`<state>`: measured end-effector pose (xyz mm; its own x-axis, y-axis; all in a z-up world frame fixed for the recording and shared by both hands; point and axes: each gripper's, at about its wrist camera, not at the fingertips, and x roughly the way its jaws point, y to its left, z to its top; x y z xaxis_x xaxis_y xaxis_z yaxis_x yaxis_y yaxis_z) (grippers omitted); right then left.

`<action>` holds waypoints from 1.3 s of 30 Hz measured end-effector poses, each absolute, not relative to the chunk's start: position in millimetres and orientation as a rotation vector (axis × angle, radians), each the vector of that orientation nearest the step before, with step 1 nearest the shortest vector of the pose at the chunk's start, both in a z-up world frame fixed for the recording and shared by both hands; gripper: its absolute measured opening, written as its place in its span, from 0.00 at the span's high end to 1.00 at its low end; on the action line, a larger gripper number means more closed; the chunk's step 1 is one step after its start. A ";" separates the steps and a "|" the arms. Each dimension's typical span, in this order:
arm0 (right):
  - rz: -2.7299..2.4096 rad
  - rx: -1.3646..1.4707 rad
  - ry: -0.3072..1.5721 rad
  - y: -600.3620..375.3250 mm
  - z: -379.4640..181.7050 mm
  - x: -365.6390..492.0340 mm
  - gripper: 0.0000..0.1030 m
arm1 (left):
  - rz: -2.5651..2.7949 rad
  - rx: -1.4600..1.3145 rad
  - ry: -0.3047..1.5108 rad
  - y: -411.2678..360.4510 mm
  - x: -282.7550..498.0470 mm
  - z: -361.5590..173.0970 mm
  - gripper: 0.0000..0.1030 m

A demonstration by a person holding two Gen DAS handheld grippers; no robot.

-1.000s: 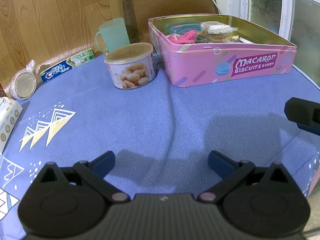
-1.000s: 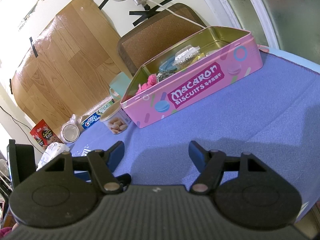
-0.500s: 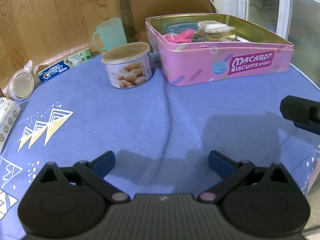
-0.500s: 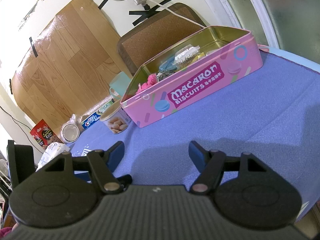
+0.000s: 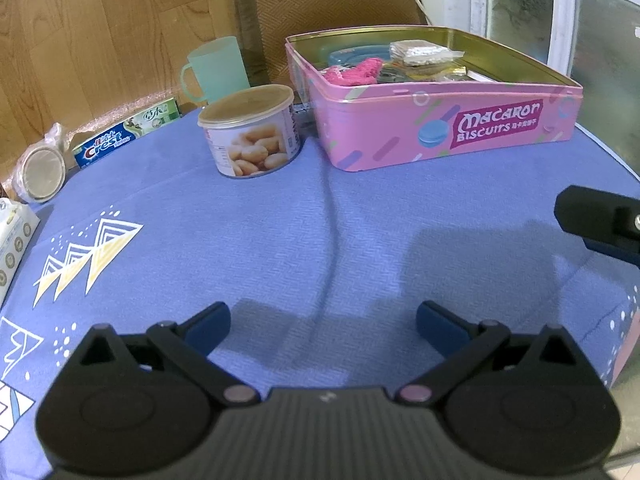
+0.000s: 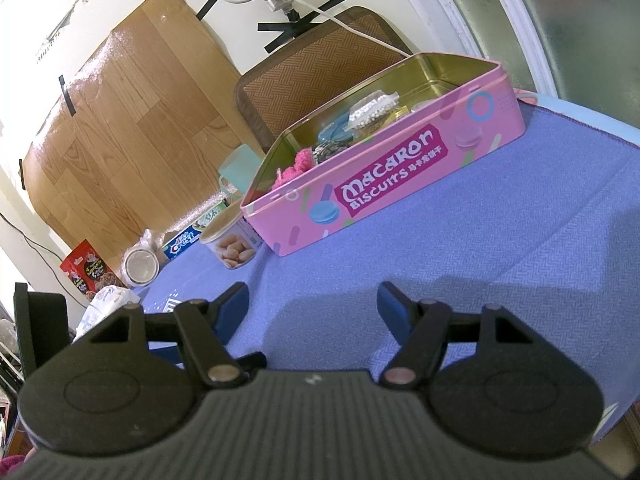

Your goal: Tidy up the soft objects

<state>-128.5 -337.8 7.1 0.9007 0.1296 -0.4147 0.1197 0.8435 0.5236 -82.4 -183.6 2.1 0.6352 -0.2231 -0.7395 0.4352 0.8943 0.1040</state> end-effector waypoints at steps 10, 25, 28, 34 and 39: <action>0.005 0.573 0.456 -337.7 7.0 -128.5 0.29 | -0.386 0.287 0.802 -185.0 -82.9 1.4 0.00; 0.003 0.579 0.454 -337.2 6.6 -129.0 0.29 | -0.393 0.294 0.803 -185.2 -84.2 1.2 0.00; 0.002 0.582 0.453 -337.5 6.8 -129.2 0.29 | -0.393 0.294 0.803 -185.3 -84.3 1.3 0.00; 0.003 0.584 0.456 -337.8 6.1 -129.0 0.29 | -0.393 0.295 0.803 -185.2 -84.5 1.4 0.00; 0.002 0.584 0.455 -337.8 5.9 -129.0 0.29 | -0.393 0.293 0.804 -185.2 -84.7 1.5 0.00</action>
<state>-129.0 -337.8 5.9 0.9010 0.1286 -0.4144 0.1254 0.8371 0.5325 -84.7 -185.2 1.5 0.6283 -0.2286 -0.7437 0.4470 0.8884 0.1046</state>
